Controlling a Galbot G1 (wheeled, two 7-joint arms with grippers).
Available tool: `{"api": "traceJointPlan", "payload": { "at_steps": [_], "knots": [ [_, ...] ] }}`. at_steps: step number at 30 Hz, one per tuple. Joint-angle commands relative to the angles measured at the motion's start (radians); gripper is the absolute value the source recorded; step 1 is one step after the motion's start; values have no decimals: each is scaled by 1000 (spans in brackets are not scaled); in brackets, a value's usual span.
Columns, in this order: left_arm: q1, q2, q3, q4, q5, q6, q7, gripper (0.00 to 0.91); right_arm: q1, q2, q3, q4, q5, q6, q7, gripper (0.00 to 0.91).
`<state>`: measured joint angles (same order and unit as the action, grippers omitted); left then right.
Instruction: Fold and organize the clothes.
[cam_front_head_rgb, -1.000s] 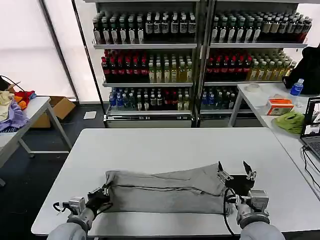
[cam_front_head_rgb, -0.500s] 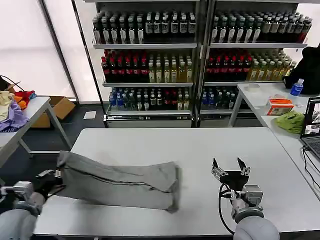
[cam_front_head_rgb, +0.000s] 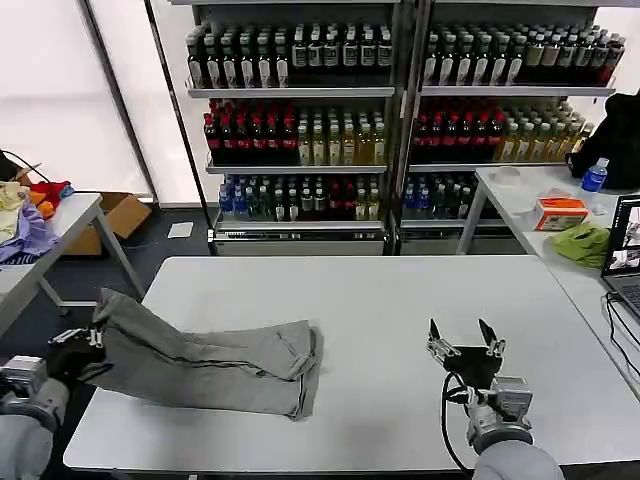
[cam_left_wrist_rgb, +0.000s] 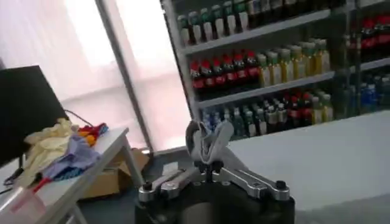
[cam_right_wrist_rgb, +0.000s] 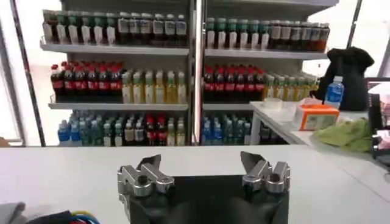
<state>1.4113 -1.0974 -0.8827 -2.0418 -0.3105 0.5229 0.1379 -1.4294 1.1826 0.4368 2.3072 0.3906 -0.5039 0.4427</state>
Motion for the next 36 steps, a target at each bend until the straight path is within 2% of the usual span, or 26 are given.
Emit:
{"api": "traceJointPlan", "payload": {
  "at_steps": [1, 13, 18, 36],
  "knots": [
    [-23, -185, 337, -40, 54, 22, 0, 0, -48, 5, 41, 34, -2, 10, 3, 907],
    [-103, -223, 470, -8, -3, 54, -37, 0, -105, 25, 79, 43, -22, 28, 4, 907],
    [-118, -228, 508, 16, 34, 53, -33, 0, -117, 32, 95, 46, -23, 30, 5, 907],
    [-136, -260, 543, 72, 44, 55, -28, 0, -114, 35, 91, 18, -28, 40, 7, 907]
  ]
}}
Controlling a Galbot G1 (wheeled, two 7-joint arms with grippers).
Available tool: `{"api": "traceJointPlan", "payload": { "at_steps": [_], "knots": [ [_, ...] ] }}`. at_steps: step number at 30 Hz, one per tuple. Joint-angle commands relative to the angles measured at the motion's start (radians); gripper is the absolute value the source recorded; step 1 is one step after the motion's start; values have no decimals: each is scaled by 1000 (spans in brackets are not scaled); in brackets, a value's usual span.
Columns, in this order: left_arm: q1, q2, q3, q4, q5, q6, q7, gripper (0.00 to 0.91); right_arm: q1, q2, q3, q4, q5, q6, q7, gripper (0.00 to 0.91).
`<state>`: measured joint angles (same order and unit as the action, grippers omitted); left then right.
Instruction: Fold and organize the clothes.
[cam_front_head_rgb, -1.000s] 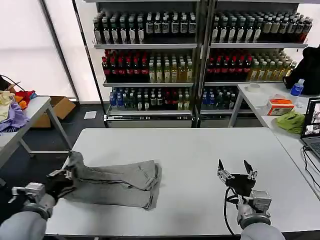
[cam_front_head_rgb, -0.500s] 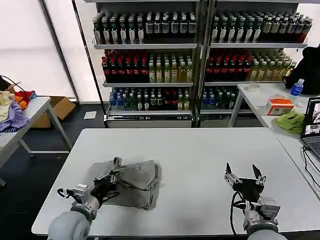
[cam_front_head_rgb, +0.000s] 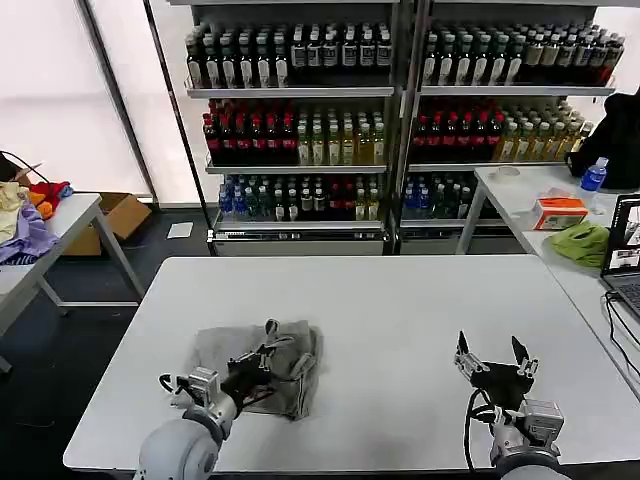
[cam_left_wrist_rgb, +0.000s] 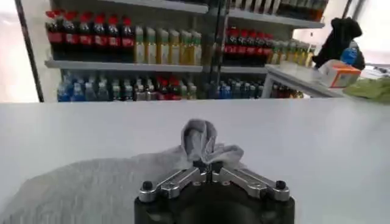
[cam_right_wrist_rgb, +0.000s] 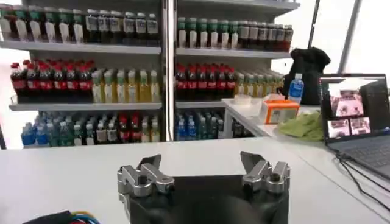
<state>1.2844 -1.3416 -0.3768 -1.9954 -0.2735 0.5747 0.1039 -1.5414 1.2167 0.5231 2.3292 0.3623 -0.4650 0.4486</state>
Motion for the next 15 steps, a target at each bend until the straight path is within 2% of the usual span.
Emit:
{"api": "traceJointPlan", "payload": {
  "at_steps": [1, 15],
  "knots": [
    [-9, -16, 37, 26, 6, 3, 7, 0, 0, 1, 0, -6, 0, 2, 1, 907],
    [-41, -57, 35, 68, -21, 2, -13, 0, -4, 8, -38, -12, -16, 11, 1, 907]
  ]
}}
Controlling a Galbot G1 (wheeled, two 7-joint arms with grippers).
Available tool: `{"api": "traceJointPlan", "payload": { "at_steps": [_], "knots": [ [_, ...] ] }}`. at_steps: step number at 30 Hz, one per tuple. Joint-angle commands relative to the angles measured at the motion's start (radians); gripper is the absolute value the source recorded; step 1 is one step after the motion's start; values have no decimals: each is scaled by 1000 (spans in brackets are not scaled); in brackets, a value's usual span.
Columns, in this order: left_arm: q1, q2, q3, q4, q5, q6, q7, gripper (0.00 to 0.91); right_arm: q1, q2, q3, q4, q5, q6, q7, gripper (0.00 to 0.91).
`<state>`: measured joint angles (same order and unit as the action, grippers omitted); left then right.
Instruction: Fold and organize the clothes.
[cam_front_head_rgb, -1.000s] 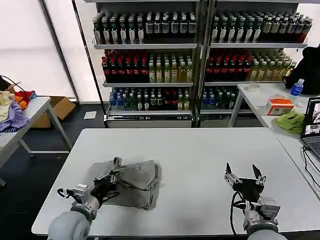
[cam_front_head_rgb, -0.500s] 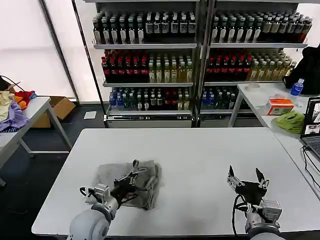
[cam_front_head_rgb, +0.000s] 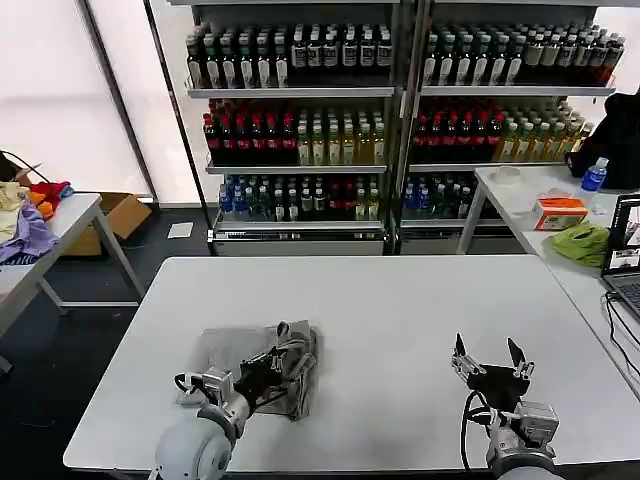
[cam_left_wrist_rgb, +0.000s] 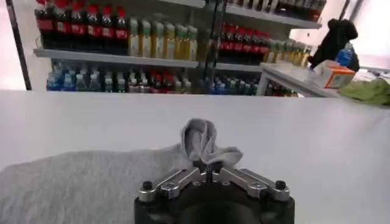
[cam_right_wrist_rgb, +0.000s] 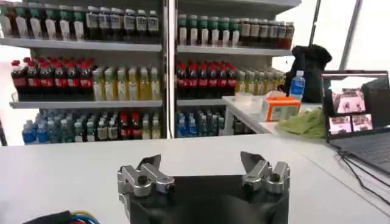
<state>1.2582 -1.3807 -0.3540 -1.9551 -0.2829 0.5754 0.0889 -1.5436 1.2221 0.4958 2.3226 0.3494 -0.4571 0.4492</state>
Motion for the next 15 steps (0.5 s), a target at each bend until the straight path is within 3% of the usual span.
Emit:
{"api": "traceJointPlan", "payload": {
  "at_steps": [1, 4, 6, 7, 8, 9, 15],
  "knots": [
    [-14, -18, 14, 30, -10, 1, 4, 0, -2, 3, -11, -6, -3, 4, 0, 907],
    [3, -19, 22, 33, -11, -1, 14, 10, -2, 4, -13, -12, -6, 7, 0, 907],
    [5, -29, 30, 27, -72, -5, 4, 282, 1, 6, -19, -17, -10, 8, -2, 907],
    [5, -32, 31, 25, -93, -2, -14, 635, 3, 7, -21, -17, -11, 9, -2, 907],
    [4, -42, 33, 22, -136, -1, -27, 806, 5, 9, -24, -17, -12, 10, -2, 907],
    [4, -50, 37, 23, -146, -3, -31, 907, 6, 10, -27, -16, -12, 10, -2, 907],
    [11, -84, 61, 20, -252, -9, -55, 907, 19, 12, -36, -28, -16, 9, -2, 907]
  ]
}}
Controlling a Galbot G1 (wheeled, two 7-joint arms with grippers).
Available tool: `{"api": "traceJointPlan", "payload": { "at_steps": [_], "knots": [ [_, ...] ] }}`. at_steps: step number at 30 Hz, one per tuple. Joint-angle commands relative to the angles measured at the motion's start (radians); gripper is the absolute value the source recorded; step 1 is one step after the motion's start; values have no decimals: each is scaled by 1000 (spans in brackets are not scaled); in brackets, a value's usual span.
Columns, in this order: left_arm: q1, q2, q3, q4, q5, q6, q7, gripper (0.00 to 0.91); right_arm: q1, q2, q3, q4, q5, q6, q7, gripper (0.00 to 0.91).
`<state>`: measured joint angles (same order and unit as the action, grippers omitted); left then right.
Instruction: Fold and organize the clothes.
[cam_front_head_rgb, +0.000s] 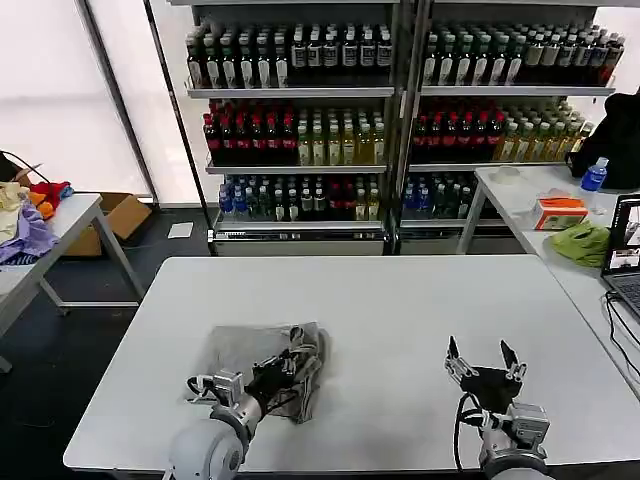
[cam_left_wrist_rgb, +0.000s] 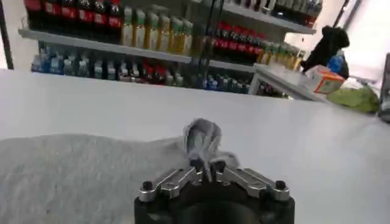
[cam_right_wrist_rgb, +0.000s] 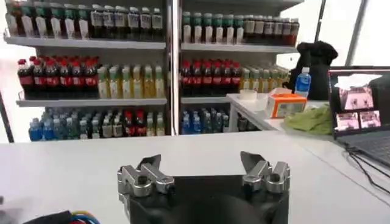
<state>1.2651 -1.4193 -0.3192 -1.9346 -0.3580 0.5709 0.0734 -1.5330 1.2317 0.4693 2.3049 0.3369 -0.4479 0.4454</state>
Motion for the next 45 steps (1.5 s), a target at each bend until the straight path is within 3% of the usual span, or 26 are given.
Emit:
{"api": "traceJointPlan", "payload": {
  "at_steps": [1, 8, 10, 16, 17, 22, 27, 35, 45],
  "knots": [
    [5, -47, 27, -5, -198, -5, -45, 907, 10, 2, -11, -11, -4, 0, 2, 907],
    [80, -44, 60, -139, -501, 11, -128, 907, 28, -11, 3, -18, 1, -3, 12, 907],
    [53, -41, 18, -193, -663, 12, -186, 907, 28, -15, 2, -16, 2, -4, 12, 907],
    [-14, 41, -142, -252, -769, 8, -237, 907, 34, -15, -14, -22, 0, -1, 14, 907],
    [-16, 52, -163, -247, -759, 8, -242, 907, 36, -16, -16, -24, 1, 0, 13, 907],
    [-8, 115, -242, -129, -359, -1, -177, 907, 58, -21, -45, -25, 0, -5, 13, 907],
    [23, 152, -278, -33, -37, -66, -122, 907, 72, -28, -65, -26, -1, -9, 13, 907],
    [34, 143, -287, -9, 54, -92, -112, 907, 72, -31, -96, -15, -13, -16, 17, 907],
    [31, 133, -267, 31, 18, -69, -81, 907, 65, -37, -87, -6, -11, -16, 15, 907]
  ]
}}
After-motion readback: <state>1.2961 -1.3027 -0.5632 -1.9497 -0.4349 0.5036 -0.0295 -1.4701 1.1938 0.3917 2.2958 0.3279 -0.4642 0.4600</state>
